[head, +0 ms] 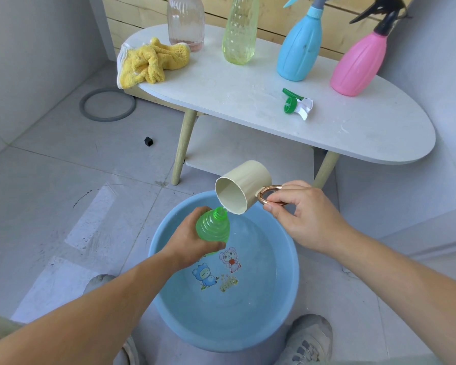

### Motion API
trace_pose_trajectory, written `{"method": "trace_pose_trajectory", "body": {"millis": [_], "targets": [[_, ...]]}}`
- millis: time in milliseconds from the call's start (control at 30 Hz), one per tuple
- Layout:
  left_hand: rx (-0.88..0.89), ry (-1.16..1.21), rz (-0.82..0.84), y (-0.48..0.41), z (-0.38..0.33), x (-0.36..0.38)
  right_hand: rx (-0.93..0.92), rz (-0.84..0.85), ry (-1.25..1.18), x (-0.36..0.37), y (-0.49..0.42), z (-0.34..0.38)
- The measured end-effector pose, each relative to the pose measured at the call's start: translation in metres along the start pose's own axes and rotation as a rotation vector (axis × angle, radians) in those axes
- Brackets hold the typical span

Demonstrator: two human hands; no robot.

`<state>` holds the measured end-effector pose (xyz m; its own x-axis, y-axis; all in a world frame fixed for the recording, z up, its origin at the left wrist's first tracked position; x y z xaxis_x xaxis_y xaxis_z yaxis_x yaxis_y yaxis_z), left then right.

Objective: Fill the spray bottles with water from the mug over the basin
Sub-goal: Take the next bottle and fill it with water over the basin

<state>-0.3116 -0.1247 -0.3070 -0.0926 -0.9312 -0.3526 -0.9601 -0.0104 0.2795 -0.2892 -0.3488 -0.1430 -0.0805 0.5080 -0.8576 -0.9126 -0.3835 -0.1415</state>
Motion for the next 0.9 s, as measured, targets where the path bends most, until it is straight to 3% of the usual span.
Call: {"method": "trace_pose_trajectory", "body": {"millis": [767, 900], "targets": [[-0.019, 0.000, 0.002, 0.0028, -0.0053, -0.0012, -0.057, 0.011, 0.046, 0.0049, -0.0023, -0.0048], [-0.015, 0.009, 0.005, 0.0042, -0.0070, -0.0017, 0.098, -0.018, -0.081, 0.0079, -0.0015, -0.0074]]}}
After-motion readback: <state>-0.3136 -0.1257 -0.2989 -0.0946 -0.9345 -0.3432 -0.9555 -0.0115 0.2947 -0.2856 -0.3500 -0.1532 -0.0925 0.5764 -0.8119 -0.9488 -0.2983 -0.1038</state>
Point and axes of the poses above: each hand's wrist, its own y-axis away from the middle knuckle, its own x-axis out of the palm, z = x × y, the point moved 3 cm from there along -y, towards the middle knuckle, and after that the axes turned 4 degrees about -z, right-handed, at the moved point
